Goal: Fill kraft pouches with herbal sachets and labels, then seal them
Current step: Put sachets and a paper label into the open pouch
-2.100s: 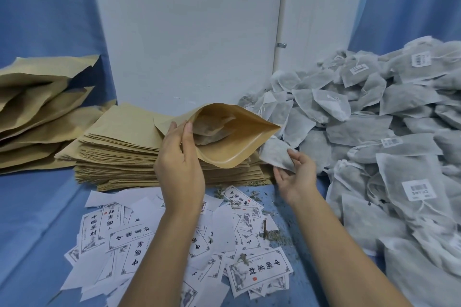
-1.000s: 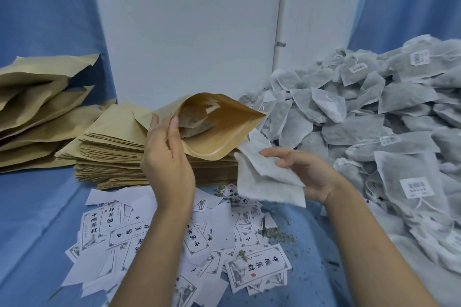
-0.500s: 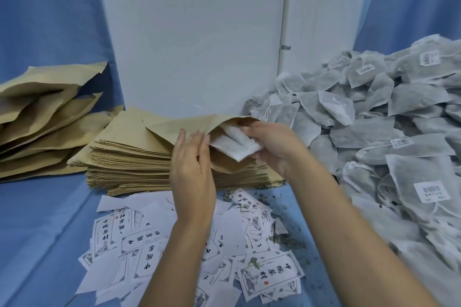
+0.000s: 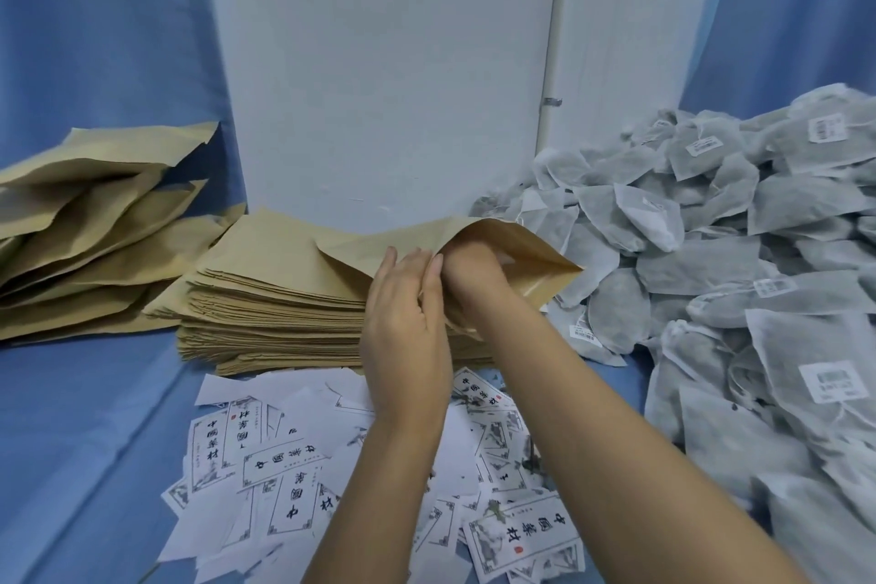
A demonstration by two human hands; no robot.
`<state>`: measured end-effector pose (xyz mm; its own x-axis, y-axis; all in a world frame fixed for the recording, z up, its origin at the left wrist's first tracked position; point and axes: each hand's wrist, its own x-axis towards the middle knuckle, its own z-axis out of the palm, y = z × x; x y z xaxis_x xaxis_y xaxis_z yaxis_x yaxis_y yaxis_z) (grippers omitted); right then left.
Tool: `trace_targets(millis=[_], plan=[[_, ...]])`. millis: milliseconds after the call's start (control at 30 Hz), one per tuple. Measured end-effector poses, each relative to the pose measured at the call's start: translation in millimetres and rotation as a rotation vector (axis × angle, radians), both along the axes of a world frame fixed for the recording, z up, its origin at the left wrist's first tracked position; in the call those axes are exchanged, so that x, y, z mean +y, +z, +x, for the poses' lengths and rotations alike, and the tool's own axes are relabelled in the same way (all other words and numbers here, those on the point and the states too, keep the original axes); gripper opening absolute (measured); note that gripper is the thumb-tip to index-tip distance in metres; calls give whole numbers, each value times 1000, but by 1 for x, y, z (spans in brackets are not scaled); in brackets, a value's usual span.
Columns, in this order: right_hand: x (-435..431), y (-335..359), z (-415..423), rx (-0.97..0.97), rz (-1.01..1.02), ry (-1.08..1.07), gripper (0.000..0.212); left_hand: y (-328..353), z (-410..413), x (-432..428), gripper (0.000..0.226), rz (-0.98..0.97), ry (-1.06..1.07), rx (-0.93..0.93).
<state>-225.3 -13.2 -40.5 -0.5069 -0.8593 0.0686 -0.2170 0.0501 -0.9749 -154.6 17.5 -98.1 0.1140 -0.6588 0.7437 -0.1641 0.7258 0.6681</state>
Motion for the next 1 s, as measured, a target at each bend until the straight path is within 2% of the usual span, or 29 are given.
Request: trace_targets(millis=[67, 133, 233, 333, 467, 600, 667, 733, 800, 900, 933, 1000], plan=[[3, 4, -4, 181, 142, 5, 22, 0, 1, -2, 48, 15, 0, -20], [9, 5, -9, 231, 191, 13, 33, -1, 2, -3, 47, 2, 11, -38], [19, 3, -16, 165, 164, 66, 33, -3, 2, -3, 47, 20, 4, -40], [26, 1, -11, -14, 66, 42, 35, -3, 1, -3, 46, 44, 3, -23], [12, -2, -4, 221, 90, 0, 27, -3, 0, 0, 47, 34, 35, -2], [-5, -6, -3, 411, 113, 47, 29, -1, 0, 3, 52, 59, 29, 28], [-3, -7, -2, 318, 75, 55, 28, -1, 2, 2, 52, 75, 24, 12], [8, -12, -2, 230, -47, 48, 29, 0, 4, -1, 49, 107, 25, -36], [23, -20, -2, 200, -210, -114, 31, 2, 4, -4, 49, 151, 23, -90], [43, -44, -11, 211, -569, -455, 29, 4, 5, -6, 45, 178, 2, -130], [49, -51, -16, 177, -624, -539, 29, 5, 5, -6, 45, 172, -10, -144], [54, -65, -31, 112, -595, -643, 29, 5, 5, -6, 46, 159, -35, -167]])
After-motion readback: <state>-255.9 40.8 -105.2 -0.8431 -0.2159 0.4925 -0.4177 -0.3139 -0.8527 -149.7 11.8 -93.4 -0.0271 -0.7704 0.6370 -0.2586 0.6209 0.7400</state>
